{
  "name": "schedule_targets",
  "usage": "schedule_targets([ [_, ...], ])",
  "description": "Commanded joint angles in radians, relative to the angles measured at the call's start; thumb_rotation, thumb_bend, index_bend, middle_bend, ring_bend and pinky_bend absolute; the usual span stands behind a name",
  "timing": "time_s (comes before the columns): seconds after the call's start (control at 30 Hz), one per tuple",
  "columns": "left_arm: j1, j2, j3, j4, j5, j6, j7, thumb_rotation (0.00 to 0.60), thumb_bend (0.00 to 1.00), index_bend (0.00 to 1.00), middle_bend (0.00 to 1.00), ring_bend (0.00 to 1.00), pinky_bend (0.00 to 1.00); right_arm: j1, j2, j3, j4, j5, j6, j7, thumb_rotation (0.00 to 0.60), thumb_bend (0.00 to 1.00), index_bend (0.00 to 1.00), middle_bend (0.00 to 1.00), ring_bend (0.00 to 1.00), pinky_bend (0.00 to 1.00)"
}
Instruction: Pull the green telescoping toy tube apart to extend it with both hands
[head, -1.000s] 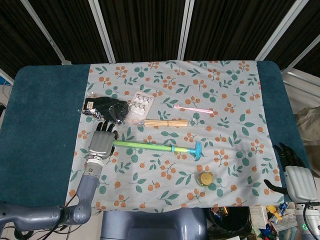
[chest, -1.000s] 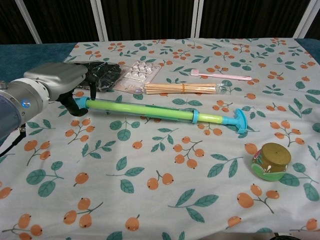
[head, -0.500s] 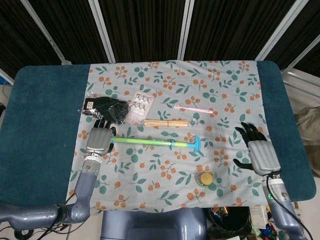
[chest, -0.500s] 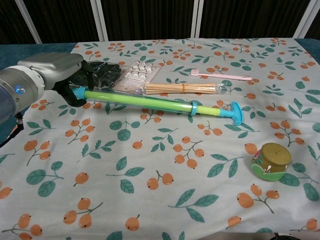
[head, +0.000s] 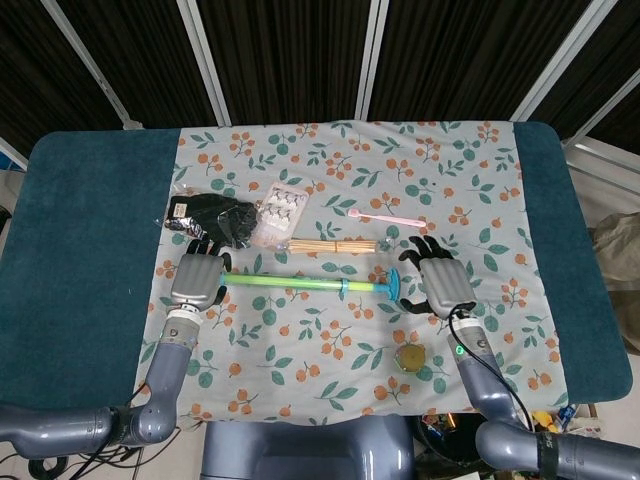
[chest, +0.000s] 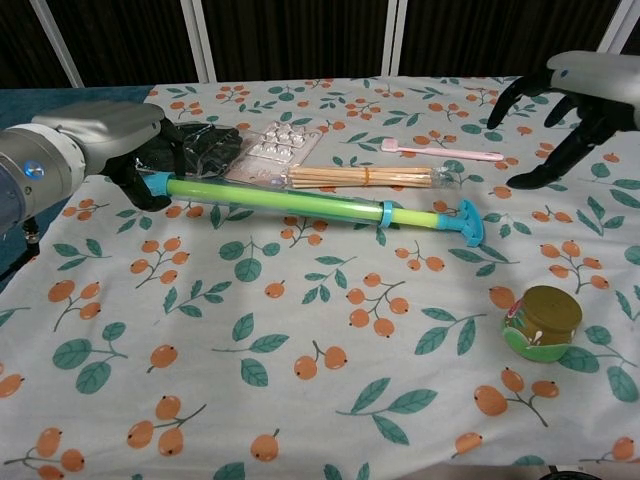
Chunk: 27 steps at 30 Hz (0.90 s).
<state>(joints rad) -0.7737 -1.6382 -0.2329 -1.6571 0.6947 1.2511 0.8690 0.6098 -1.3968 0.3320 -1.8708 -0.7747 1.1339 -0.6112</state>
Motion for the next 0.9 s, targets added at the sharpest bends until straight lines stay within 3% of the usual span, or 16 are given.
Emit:
schedule_targets([
  [0.03, -0.003, -0.001, 0.001, 0.000, 0.002, -0.001, -0.002, 0.600, 0.36, 0.52, 0.18, 0.02, 0.13, 0.055, -0.063, 0.018, 0.052, 0.087, -0.005, -0.025, 0.600, 0.16, 0.34, 0.08, 0.04, 0.19],
  [0.53, -0.015, -0.017, 0.005, 0.022, -0.011, -0.011, -0.017, 0.600, 0.36, 0.52, 0.18, 0.02, 0.13, 0.126, -0.176, 0.007, 0.227, 0.255, -0.006, -0.021, 0.600, 0.19, 0.39, 0.08, 0.04, 0.19],
  [0.9, -0.016, -0.027, 0.006, 0.042, -0.001, -0.020, -0.053, 0.600, 0.36, 0.52, 0.18, 0.02, 0.13, 0.141, -0.237, -0.001, 0.288, 0.300, 0.005, 0.006, 0.600, 0.19, 0.39, 0.08, 0.04, 0.19],
])
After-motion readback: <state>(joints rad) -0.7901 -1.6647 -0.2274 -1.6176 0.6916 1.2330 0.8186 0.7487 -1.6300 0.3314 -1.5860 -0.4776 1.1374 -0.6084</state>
